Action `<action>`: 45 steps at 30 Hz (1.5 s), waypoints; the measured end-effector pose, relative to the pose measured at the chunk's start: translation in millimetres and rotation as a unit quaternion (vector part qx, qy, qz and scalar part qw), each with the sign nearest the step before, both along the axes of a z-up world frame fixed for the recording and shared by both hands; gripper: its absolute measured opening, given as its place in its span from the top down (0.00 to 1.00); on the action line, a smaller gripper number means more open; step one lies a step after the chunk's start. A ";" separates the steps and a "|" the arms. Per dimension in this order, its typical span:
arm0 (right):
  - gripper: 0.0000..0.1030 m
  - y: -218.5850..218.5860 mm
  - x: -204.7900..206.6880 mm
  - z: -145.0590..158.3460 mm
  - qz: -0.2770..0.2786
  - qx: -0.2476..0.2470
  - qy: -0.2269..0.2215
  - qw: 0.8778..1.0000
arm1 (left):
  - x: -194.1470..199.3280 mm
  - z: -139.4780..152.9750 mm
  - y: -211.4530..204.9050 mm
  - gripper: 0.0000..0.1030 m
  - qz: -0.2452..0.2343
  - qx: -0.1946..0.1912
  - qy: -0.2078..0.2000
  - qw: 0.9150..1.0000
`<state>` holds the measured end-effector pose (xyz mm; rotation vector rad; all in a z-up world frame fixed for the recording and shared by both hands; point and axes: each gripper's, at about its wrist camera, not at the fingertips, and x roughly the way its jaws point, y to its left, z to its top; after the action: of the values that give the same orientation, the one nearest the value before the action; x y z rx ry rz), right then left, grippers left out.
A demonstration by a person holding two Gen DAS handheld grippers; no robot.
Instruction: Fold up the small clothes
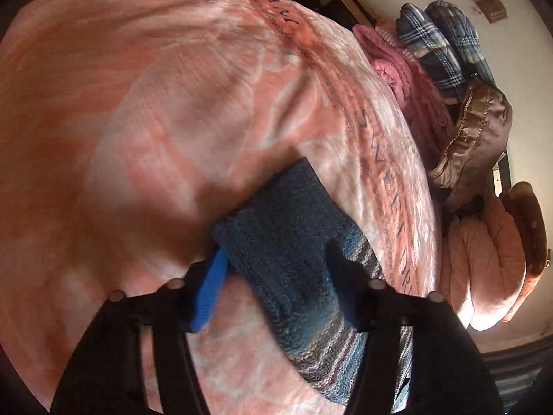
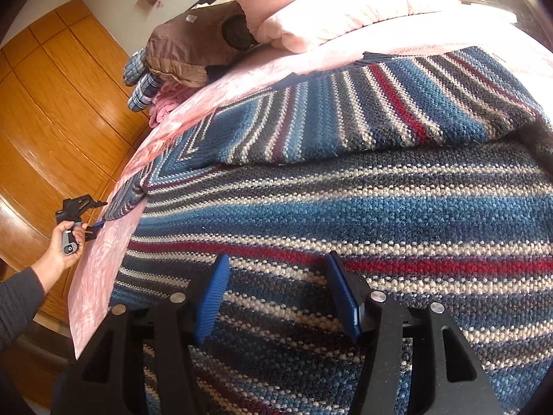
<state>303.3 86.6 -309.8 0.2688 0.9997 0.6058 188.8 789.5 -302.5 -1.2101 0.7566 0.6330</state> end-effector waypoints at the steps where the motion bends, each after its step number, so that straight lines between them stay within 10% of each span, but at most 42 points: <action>1: 0.43 -0.1 0.1 0.2 0.000 0.000 0.000 1.000 | 2.2 -0.5 0.7 0.87 -0.005 0.001 0.007 1.000; 11: 0.44 0.2 -5.5 14.9 0.010 0.009 0.014 1.000 | 30.8 108.0 -46.8 0.94 -0.065 0.071 -0.076 0.992; 18: 0.43 -6.6 -25.6 38.8 0.014 0.029 0.003 0.999 | 94.1 239.0 -175.6 0.94 -0.182 0.131 -0.181 0.958; 24: 0.43 -26.7 -36.6 49.8 0.000 0.042 0.002 0.999 | 130.8 273.8 -260.6 0.94 -0.235 0.140 -0.216 0.937; 33: 0.43 -66.8 -28.8 50.1 -0.037 0.072 0.012 0.997 | 194.3 257.2 -401.2 0.94 -0.316 0.151 -0.202 0.915; 45: 0.43 -108.9 -11.4 35.2 -0.080 0.104 0.043 0.990 | 259.0 135.4 -543.6 0.94 -0.399 0.134 -0.136 0.897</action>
<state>291.9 -22.3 -274.6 0.5594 0.9868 0.5559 447.8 245.9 -167.1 -0.6206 0.8132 -0.1173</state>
